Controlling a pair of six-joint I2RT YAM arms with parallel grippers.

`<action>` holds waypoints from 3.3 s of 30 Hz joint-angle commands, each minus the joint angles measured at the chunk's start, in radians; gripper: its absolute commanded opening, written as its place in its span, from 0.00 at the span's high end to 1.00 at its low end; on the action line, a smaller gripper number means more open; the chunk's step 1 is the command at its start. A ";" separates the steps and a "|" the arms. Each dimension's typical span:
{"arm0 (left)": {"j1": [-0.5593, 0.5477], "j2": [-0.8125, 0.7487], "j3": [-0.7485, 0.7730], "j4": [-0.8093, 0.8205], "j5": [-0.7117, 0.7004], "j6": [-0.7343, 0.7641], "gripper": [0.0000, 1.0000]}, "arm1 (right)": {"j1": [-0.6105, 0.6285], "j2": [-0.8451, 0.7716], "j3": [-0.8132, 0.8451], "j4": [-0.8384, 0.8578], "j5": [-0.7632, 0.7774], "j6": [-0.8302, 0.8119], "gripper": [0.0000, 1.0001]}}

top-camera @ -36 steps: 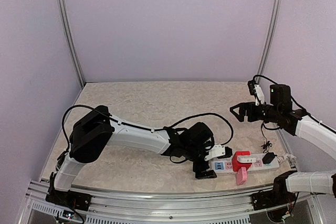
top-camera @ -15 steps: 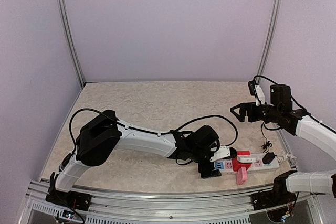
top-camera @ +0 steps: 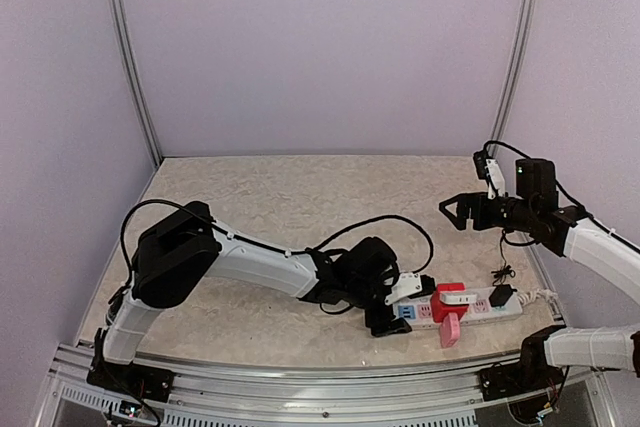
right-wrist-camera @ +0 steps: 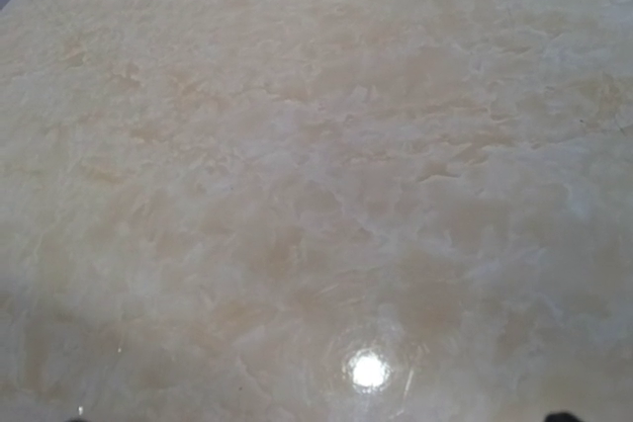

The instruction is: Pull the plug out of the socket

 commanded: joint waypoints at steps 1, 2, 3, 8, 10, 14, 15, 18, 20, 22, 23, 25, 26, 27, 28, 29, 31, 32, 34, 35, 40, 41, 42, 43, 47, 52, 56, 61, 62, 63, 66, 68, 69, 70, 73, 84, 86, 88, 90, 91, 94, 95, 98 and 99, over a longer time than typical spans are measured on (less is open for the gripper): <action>0.069 -0.094 -0.139 0.026 -0.046 -0.069 0.29 | -0.010 0.006 0.028 0.001 -0.019 0.003 0.00; 0.079 -0.105 -0.162 0.034 -0.050 -0.078 0.29 | -0.010 0.007 0.027 0.003 -0.020 0.004 0.00; 0.092 -0.125 -0.186 0.039 -0.051 -0.091 0.30 | -0.011 0.007 0.028 0.005 -0.021 0.003 0.00; 0.145 -0.184 -0.298 0.063 -0.087 -0.134 0.32 | -0.011 0.016 0.036 0.007 -0.028 0.001 0.00; 0.163 -0.209 -0.335 0.064 -0.100 -0.157 0.32 | -0.012 0.021 0.042 0.006 -0.030 -0.002 0.00; 0.206 -0.260 -0.413 0.074 -0.149 -0.214 0.32 | -0.012 0.031 0.051 0.007 -0.035 -0.003 0.00; 0.217 -0.272 -0.427 0.070 -0.172 -0.229 0.32 | -0.013 0.032 0.052 0.009 -0.038 -0.001 0.00; 0.241 -0.303 -0.467 0.057 -0.237 -0.270 0.32 | -0.014 0.037 0.052 0.017 -0.044 0.002 0.00; 0.253 -0.319 -0.489 0.043 -0.300 -0.312 0.32 | -0.012 0.040 0.053 0.020 -0.048 0.004 0.00; 0.270 -0.329 -0.511 0.034 -0.370 -0.367 0.32 | -0.013 0.043 0.052 0.023 -0.051 0.003 0.00; 0.282 -0.332 -0.519 0.027 -0.393 -0.393 0.32 | -0.013 0.044 0.051 0.024 -0.052 0.003 0.00; 0.297 -0.350 -0.531 0.016 -0.448 -0.435 0.32 | -0.013 0.048 0.049 0.030 -0.055 0.004 0.00; 0.302 -0.357 -0.532 0.008 -0.472 -0.450 0.32 | -0.013 0.053 0.048 0.033 -0.057 0.002 0.00; 0.307 -0.368 -0.530 -0.013 -0.502 -0.466 0.32 | -0.013 0.058 0.049 0.034 -0.060 0.001 0.00; 0.308 -0.372 -0.528 -0.032 -0.526 -0.480 0.32 | -0.013 0.061 0.049 0.037 -0.063 0.002 0.00; 0.308 -0.378 -0.527 -0.044 -0.550 -0.496 0.32 | -0.013 0.065 0.049 0.042 -0.066 0.001 0.00; 0.307 -0.387 -0.522 -0.079 -0.582 -0.544 0.32 | -0.013 0.074 0.049 0.049 -0.074 0.002 0.00; 0.303 -0.393 -0.523 -0.093 -0.594 -0.572 0.32 | -0.013 0.078 0.049 0.053 -0.077 0.001 0.00; 0.286 -0.408 -0.525 -0.126 -0.626 -0.642 0.32 | -0.012 0.084 0.048 0.059 -0.082 0.001 0.00; 0.274 -0.414 -0.522 -0.149 -0.641 -0.671 0.32 | -0.013 0.088 0.047 0.063 -0.084 0.000 0.00; 0.177 -0.405 -0.479 -0.319 -0.718 -0.803 0.31 | -0.013 0.109 0.039 0.092 -0.104 0.006 0.00; 0.161 -0.400 -0.474 -0.342 -0.717 -0.831 0.31 | -0.012 0.114 0.036 0.101 -0.111 0.010 0.00; 0.143 -0.398 -0.474 -0.356 -0.709 -0.857 0.31 | -0.012 0.120 0.032 0.112 -0.118 0.013 0.00; 0.127 -0.398 -0.477 -0.364 -0.697 -0.881 0.31 | -0.012 0.128 0.028 0.123 -0.128 0.017 0.00; 0.058 -0.398 -0.489 -0.385 -0.660 -0.961 0.31 | -0.012 0.142 0.020 0.147 -0.152 0.028 0.00; -0.018 -0.376 -0.480 -0.437 -0.640 -1.034 0.28 | -0.009 0.136 0.002 0.158 -0.178 0.023 0.00; -0.053 -0.366 -0.499 -0.464 -0.625 -1.089 0.22 | 0.001 0.115 -0.022 0.169 -0.185 0.022 0.00; -0.069 -0.382 -0.523 -0.458 -0.621 -1.066 0.08 | 0.018 0.093 -0.063 0.220 -0.194 0.033 0.00; -0.072 -0.391 -0.521 -0.454 -0.621 -1.054 0.06 | 0.021 0.093 -0.066 0.221 -0.194 0.031 0.00; -0.073 -0.397 -0.519 -0.450 -0.619 -1.038 0.04 | 0.023 0.093 -0.069 0.220 -0.196 0.029 0.00; -0.074 -0.422 -0.518 -0.438 -0.609 -1.005 0.01 | 0.032 0.090 -0.073 0.215 -0.200 0.023 0.00; -0.076 -0.438 -0.519 -0.430 -0.593 -0.986 0.01 | 0.035 0.080 -0.080 0.220 -0.207 0.018 0.00; -0.078 -0.453 -0.519 -0.424 -0.581 -0.976 0.01 | 0.037 0.074 -0.085 0.230 -0.219 0.015 0.00; -0.084 -0.464 -0.519 -0.416 -0.570 -0.964 0.01 | 0.040 0.066 -0.092 0.240 -0.228 0.013 0.00; -0.101 -0.520 -0.504 -0.409 -0.551 -0.942 0.01 | 0.054 0.056 -0.105 0.252 -0.239 -0.006 0.00; -0.059 -0.577 -0.318 -0.587 -0.608 -1.007 0.01 | 0.160 0.114 -0.135 0.271 -0.197 -0.066 0.01; -0.037 -0.599 -0.309 -0.573 -0.594 -1.010 0.01 | 0.177 0.121 -0.146 0.290 -0.196 -0.064 0.02; -0.013 -0.606 -0.287 -0.567 -0.580 -1.009 0.01 | 0.184 0.131 -0.153 0.305 -0.197 -0.059 0.02; 0.002 -0.598 -0.267 -0.555 -0.568 -0.997 0.02 | 0.191 0.141 -0.155 0.316 -0.202 -0.056 0.03; 0.004 -0.593 -0.260 -0.545 -0.567 -0.986 0.02 | 0.194 0.145 -0.157 0.324 -0.203 -0.052 0.03; 0.012 -0.556 -0.225 -0.550 -0.571 -0.970 0.05 | 0.205 0.155 -0.165 0.349 -0.217 -0.042 0.04; 0.015 -0.543 -0.213 -0.551 -0.572 -0.965 0.06 | 0.209 0.159 -0.166 0.356 -0.218 -0.041 0.04; 0.024 -0.514 -0.176 -0.549 -0.574 -0.946 0.08 | 0.224 0.172 -0.171 0.370 -0.221 -0.038 0.04; 0.026 -0.504 -0.163 -0.547 -0.572 -0.941 0.08 | 0.227 0.176 -0.174 0.375 -0.219 -0.036 0.04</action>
